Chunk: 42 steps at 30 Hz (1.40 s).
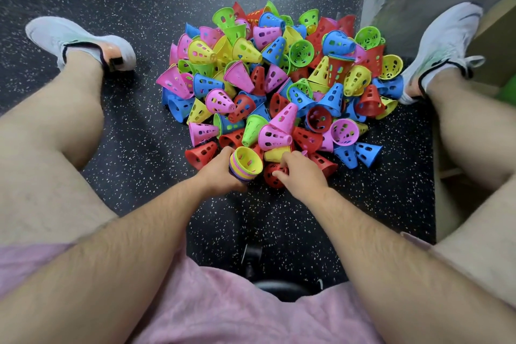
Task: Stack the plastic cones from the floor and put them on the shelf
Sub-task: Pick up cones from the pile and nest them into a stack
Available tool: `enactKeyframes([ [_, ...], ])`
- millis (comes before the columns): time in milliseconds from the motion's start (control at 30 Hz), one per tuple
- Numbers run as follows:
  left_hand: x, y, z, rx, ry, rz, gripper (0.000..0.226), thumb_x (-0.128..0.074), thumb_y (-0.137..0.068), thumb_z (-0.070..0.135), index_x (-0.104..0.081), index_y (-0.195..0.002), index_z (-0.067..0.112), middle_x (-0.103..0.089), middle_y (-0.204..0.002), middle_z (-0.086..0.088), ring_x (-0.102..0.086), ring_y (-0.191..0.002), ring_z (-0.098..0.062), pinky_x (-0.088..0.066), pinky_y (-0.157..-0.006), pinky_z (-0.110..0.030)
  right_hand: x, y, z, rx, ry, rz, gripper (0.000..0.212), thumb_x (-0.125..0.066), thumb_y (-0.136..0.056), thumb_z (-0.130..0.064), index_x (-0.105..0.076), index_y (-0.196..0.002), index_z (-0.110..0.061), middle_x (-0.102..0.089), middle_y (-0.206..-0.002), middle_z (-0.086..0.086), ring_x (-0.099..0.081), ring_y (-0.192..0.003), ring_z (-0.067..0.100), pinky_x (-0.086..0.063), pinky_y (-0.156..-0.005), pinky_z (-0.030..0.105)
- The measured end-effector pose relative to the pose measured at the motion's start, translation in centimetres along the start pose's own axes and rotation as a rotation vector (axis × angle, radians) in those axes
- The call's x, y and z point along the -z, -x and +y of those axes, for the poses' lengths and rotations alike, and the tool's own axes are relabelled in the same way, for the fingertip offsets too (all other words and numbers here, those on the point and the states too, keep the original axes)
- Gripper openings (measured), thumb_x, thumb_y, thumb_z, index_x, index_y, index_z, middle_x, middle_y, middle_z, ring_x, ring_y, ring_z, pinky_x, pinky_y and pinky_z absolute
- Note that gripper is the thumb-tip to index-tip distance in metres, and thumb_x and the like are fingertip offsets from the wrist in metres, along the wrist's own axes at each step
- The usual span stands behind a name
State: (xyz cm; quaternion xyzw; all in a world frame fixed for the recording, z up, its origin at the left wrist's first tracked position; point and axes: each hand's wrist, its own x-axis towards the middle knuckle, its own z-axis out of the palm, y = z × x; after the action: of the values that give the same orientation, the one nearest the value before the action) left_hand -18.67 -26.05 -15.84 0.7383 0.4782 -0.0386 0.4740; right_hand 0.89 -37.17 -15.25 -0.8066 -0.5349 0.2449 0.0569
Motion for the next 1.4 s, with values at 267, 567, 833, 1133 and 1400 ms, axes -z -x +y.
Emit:
enactKeyframes([
  [267,0.0,0.2,-0.3,0.01,0.021,-0.008,0.079,-0.093,-0.063,0.02,-0.044,-0.125,0.02,-0.063,-0.104,0.003,-0.065,-0.09,-0.015,-0.055,-0.073,-0.032,-0.8,0.3,-0.9,-0.178,-0.053,-0.241,0.064,-0.067,-0.072,-0.033,-0.042,-0.13,-0.02,-0.059,-0.114,0.005,-0.061,-0.102,0.027,-0.053,-0.083,0.036],
  [567,-0.2,0.5,-0.2,0.02,0.027,-0.019,0.077,-0.092,-0.065,0.015,-0.045,-0.125,0.021,-0.062,-0.102,0.005,-0.062,-0.087,-0.011,-0.05,-0.068,-0.026,-2.3,0.7,-0.5,-0.128,0.172,-0.306,0.067,-0.04,-0.093,-0.065,-0.04,-0.143,-0.021,-0.048,-0.137,0.011,-0.045,-0.128,0.033,-0.043,-0.102,0.047],
  [833,-0.2,0.8,-0.4,0.018,0.039,-0.012,0.079,-0.094,-0.062,0.016,-0.044,-0.123,0.019,-0.062,-0.102,0.004,-0.064,-0.091,-0.015,-0.051,-0.07,-0.028,-2.7,1.2,-1.7,0.03,0.194,-0.452,0.071,-0.053,-0.09,-0.046,-0.018,-0.152,-0.043,-0.045,-0.137,0.013,-0.05,-0.122,0.037,-0.045,-0.1,0.044],
  [1133,0.4,1.1,-0.6,0.021,0.048,-0.019,0.074,-0.091,-0.063,0.019,-0.043,-0.119,0.023,-0.06,-0.1,0.002,-0.061,-0.076,-0.013,-0.046,-0.056,-0.026,0.2,1.5,-0.8,-0.043,-0.288,-0.086,0.045,-0.064,-0.083,-0.036,-0.041,-0.121,-0.03,-0.04,-0.121,0.002,-0.056,-0.093,0.021,-0.047,-0.085,0.032],
  [1400,0.4,0.8,0.0,0.017,0.146,-0.06,0.081,-0.088,-0.054,0.023,-0.043,-0.121,0.019,-0.063,-0.097,-0.008,-0.059,-0.057,-0.012,-0.047,-0.045,-0.029,3.1,1.2,-3.1,-0.011,-0.622,0.439,0.039,-0.072,-0.082,-0.048,-0.055,-0.107,-0.023,-0.049,-0.11,-0.009,-0.054,-0.091,0.009,-0.046,-0.082,0.023],
])
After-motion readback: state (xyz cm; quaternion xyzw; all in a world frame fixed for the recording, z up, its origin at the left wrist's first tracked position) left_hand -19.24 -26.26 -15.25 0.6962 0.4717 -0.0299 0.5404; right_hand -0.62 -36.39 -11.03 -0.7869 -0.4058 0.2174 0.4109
